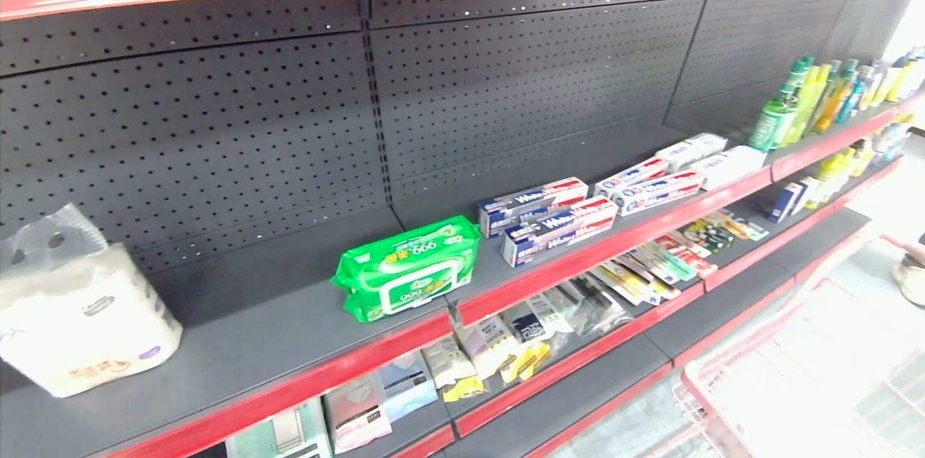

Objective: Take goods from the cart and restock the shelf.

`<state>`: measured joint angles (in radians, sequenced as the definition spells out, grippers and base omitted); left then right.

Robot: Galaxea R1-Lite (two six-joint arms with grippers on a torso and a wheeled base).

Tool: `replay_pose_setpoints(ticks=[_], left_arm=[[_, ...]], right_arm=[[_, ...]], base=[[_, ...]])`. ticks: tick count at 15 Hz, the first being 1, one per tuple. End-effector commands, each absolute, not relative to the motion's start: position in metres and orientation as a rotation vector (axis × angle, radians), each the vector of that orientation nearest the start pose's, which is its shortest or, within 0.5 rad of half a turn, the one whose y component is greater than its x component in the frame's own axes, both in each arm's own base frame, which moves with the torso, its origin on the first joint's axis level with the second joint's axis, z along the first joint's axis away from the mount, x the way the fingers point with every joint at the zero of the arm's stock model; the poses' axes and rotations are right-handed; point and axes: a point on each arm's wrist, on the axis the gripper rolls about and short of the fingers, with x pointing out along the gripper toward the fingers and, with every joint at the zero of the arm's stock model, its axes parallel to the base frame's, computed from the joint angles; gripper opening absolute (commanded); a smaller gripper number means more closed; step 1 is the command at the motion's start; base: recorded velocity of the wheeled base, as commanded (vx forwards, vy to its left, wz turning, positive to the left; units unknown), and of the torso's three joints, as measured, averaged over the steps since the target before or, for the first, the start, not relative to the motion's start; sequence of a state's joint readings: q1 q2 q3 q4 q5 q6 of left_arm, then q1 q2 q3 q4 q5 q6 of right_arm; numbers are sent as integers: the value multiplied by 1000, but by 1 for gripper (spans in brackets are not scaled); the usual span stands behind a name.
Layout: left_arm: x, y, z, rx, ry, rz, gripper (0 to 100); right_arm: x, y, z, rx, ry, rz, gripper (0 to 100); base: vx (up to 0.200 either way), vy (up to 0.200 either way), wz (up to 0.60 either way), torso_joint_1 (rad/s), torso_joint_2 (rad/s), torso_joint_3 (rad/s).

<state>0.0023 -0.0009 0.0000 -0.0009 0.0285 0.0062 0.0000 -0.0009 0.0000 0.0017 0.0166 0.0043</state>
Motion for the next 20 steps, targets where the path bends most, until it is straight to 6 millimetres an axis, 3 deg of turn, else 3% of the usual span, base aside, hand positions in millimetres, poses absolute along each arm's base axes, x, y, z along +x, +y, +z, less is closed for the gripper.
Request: replay_pose_setpoints(ticks=[1,14,20], left_arm=[[-23,1,75,6,0,32,100],[-23,1,75,6,0,32,100],[-23,1,75,6,0,32,100]], right_arm=[[-23,0,75,5,2,17,100],[-23,0,75,5,2,17,100],[-23,0,75,3,2,17,100]], base=[[0,0,-600,-2,-2,2],[0,0,-600,3,2,3],[0,0,0,0,0,0]])
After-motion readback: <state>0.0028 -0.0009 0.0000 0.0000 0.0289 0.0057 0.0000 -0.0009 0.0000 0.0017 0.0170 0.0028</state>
